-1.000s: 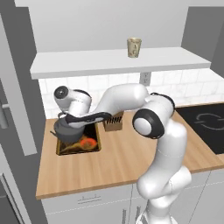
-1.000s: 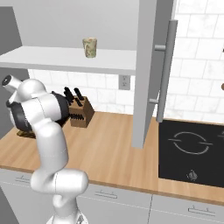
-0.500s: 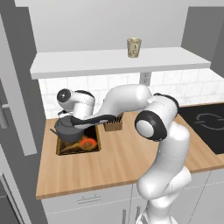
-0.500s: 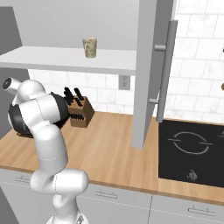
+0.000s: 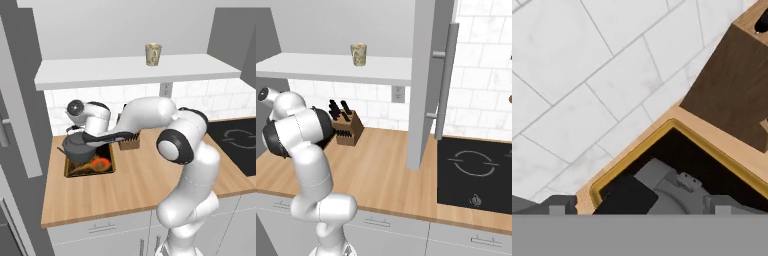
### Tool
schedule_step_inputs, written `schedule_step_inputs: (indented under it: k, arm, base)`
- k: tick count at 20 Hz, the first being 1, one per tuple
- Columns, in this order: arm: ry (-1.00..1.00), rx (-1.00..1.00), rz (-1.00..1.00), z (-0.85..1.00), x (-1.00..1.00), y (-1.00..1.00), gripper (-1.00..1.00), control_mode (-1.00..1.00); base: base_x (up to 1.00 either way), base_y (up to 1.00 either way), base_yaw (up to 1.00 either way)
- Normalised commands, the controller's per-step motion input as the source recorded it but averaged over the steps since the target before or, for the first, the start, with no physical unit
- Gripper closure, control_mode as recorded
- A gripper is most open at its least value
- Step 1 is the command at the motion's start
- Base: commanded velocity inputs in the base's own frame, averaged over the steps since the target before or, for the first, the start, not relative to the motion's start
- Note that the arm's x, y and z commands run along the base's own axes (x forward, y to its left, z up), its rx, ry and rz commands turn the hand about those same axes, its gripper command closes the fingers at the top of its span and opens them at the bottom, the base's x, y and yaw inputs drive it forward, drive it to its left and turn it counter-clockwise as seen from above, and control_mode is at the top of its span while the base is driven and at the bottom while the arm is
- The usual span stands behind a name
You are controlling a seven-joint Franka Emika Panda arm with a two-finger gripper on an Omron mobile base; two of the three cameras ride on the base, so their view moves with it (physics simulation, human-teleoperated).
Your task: Pick the kettle from the counter and place it on the tray. Then pick the mug from the cabinet and place it on the tray. Then close the cabinet doors.
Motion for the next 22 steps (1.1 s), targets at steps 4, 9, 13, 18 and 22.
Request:
schedule_step_inputs:
  k: [4,9,13,18,22]
  arm:
    - [-0.07,0.00,0.12,0.11,-0.43,0.02,-1.00,-1.00]
    - [-0.06,-0.02,0.13,0.07,-0.56,0.06,-1.00,-1.00]
    - [-0.08,-0.03,0.13,0.30,-0.51,-0.01,-1.00,-1.00]
    - [-0.07,0.00,0.26,0.39,-0.63,-0.20,-1.00,-1.00]
    - [-0.07,0.00,0.38,0.40,-0.72,-0.33,-1.00,-1.00]
  base:
    - [0.00,0.00,0.00]
    - [0.00,0.00,0.00]
    - [0.00,0.00,0.00]
    - [0.00,0.00,0.00]
    - [0.00,0.00,0.00]
